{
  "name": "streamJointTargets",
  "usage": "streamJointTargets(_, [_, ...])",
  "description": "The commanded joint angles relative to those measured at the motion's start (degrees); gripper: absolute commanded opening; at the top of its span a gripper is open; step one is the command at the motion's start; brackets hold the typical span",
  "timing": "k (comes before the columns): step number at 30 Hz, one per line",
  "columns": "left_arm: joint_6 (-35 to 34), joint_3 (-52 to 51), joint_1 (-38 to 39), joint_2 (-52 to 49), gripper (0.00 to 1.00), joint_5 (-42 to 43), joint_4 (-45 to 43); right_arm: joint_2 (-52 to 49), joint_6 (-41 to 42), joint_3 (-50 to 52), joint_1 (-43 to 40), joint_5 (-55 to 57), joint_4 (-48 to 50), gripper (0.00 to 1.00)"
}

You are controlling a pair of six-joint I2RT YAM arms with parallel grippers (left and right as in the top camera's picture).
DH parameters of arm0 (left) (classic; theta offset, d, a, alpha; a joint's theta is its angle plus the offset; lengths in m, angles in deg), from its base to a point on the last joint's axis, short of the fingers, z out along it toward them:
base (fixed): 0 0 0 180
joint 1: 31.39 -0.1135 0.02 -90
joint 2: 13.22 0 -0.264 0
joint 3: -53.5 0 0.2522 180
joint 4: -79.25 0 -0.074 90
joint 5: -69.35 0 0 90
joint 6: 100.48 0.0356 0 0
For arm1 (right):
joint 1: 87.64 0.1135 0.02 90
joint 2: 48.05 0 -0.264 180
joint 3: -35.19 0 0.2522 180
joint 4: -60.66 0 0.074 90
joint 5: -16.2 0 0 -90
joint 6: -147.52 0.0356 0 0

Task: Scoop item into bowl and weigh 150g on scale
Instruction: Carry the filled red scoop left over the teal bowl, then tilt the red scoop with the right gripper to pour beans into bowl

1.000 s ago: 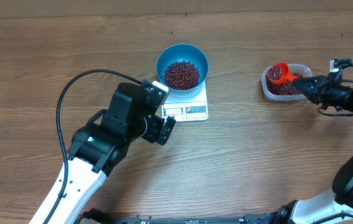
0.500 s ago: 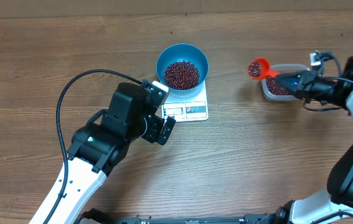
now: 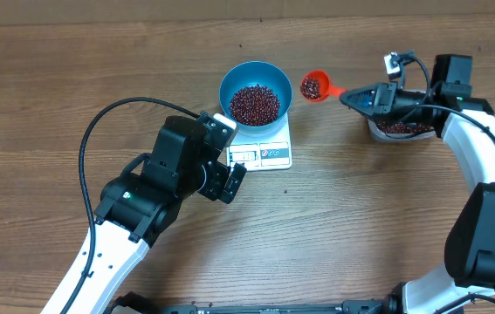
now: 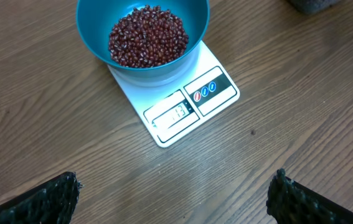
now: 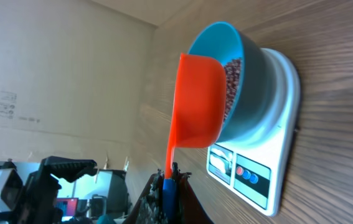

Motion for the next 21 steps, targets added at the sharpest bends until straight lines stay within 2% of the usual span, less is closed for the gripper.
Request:
streamJointTargets(1, [-0.5,1.4,0.2,-0.4,1.00,0.9,0.0,-0.2,6.2,-0.1,2.2,-0.9,3.9,0.04])
streamJointTargets(5, [-0.5,1.4,0.2,-0.4,0.99,0.9,0.0,-0.2,9.4,-0.1,4.7,1.8,8.7,0.04])
streamJointTargets(13, [-0.5,1.4,0.2,-0.4,1.00,0.9,0.0,-0.2,9.2,-0.1,9.2,7.1,14.1,0.04])
streamJointTargets(17, [-0.5,1.4,0.2,-0.4,0.99,0.9,0.0,-0.2,8.4,-0.1,10.5,11.1,14.8,0.04])
streamJointTargets(21, [-0.5,1.4,0.2,-0.4,1.00,0.9,0.0,-0.2,3.0,-0.1,12.2,13.5,14.7,0.04])
